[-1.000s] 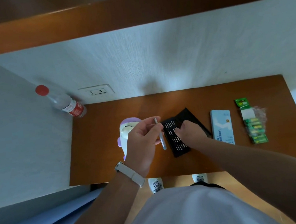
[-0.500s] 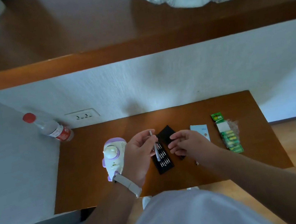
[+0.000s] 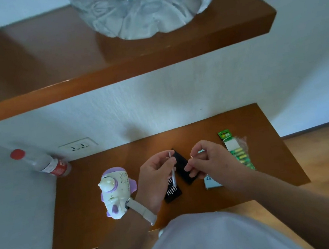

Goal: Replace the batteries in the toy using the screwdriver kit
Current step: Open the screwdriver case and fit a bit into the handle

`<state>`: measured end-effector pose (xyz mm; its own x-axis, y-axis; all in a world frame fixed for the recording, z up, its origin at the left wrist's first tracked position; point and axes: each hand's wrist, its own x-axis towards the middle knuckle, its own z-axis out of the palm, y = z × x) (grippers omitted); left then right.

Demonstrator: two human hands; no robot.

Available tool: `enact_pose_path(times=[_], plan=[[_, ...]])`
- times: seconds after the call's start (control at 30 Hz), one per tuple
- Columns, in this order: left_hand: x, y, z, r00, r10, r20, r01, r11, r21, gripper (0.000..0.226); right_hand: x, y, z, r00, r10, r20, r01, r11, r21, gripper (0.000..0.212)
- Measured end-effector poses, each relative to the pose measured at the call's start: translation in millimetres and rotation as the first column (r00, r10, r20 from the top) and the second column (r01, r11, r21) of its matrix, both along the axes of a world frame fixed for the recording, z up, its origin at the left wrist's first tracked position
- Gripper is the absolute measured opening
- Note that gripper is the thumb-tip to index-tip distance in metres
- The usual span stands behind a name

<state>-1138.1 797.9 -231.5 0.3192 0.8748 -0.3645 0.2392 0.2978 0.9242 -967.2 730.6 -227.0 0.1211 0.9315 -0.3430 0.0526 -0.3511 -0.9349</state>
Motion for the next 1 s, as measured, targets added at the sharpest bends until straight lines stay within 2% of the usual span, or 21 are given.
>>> enact_pose_path(times=[0.1, 0.3, 0.53, 0.63, 0.83, 1.0], plan=[[7, -6, 2, 0.999, -0.039, -0.022, 0.04, 0.999, 0.025, 0.016, 6, -4, 2, 0.999, -0.035, 0.03, 0.034, 0.999, 0.043, 0.006], [17, -13, 4, 0.994, -0.103, -0.025, 0.104, 0.993, 0.051, 0.016, 16, -5, 6, 0.992, -0.05, 0.115, 0.035, 0.991, 0.131, 0.016], [22, -18, 9, 0.97, -0.232, -0.074, 0.242, 0.953, 0.181, 0.023, 23, -7, 8, 0.993, 0.018, 0.118, -0.033, 0.991, 0.131, 0.013], [24, -18, 11, 0.968, -0.234, -0.086, 0.248, 0.941, 0.231, 0.026, 24, -7, 10, 0.987, 0.046, 0.153, -0.066, 0.989, 0.13, 0.013], [22, -18, 9, 0.974, -0.186, -0.132, 0.212, 0.951, 0.224, 0.008, 26, -6, 12, 0.977, 0.07, 0.201, -0.098, 0.986, 0.134, 0.016], [19, -20, 15, 0.972, -0.195, -0.135, 0.22, 0.951, 0.216, 0.012, 23, -6, 11, 0.957, 0.103, 0.271, -0.144, 0.98, 0.136, 0.021]])
